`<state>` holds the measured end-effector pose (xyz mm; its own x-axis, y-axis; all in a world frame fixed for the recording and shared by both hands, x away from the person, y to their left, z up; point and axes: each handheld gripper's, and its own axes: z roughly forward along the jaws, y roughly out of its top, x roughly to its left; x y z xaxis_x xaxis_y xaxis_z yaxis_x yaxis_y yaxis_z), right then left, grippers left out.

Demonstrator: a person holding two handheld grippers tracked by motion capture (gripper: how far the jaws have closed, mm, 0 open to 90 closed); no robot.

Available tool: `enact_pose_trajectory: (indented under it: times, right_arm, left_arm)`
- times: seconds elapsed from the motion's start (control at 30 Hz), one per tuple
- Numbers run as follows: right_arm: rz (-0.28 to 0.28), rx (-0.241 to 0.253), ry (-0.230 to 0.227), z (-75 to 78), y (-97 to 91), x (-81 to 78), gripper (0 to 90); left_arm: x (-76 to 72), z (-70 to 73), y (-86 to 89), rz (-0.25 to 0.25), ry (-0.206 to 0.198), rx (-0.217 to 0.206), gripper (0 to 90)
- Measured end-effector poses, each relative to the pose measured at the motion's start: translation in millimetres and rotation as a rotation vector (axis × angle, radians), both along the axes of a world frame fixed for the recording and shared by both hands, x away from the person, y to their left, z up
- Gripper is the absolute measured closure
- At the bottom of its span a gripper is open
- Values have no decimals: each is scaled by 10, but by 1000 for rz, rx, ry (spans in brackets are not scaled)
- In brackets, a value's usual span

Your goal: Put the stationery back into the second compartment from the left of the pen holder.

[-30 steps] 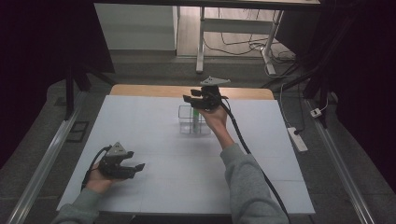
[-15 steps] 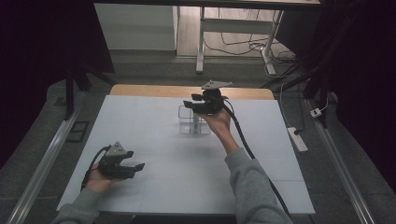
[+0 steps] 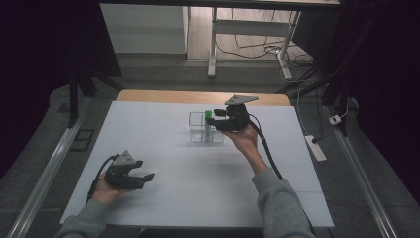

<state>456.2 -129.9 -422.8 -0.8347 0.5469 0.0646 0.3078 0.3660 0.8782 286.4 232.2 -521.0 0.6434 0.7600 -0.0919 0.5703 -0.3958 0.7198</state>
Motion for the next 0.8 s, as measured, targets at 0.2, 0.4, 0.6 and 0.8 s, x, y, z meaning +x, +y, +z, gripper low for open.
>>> enact_pose_trajectory:
  times: [0.2, 0.4, 0.6, 0.8]
  right_arm:
    - [15, -32, 10, 23, -163, -180, 428]
    - [16, -60, 22, -53, -392, -391, 415]
    - [-14, -88, 44, -208, -634, -553, 394]
    - [-27, -128, 53, -342, -858, -727, 366]
  left_arm:
    - [-7, 4, 1, 5, 2, -1, 289]
    - [-1, -6, -14, 5, 5, 6, 287]
    - [1, -7, -20, 3, 3, 11, 287]
    - [-5, -2, -19, 7, 1, 9, 287]
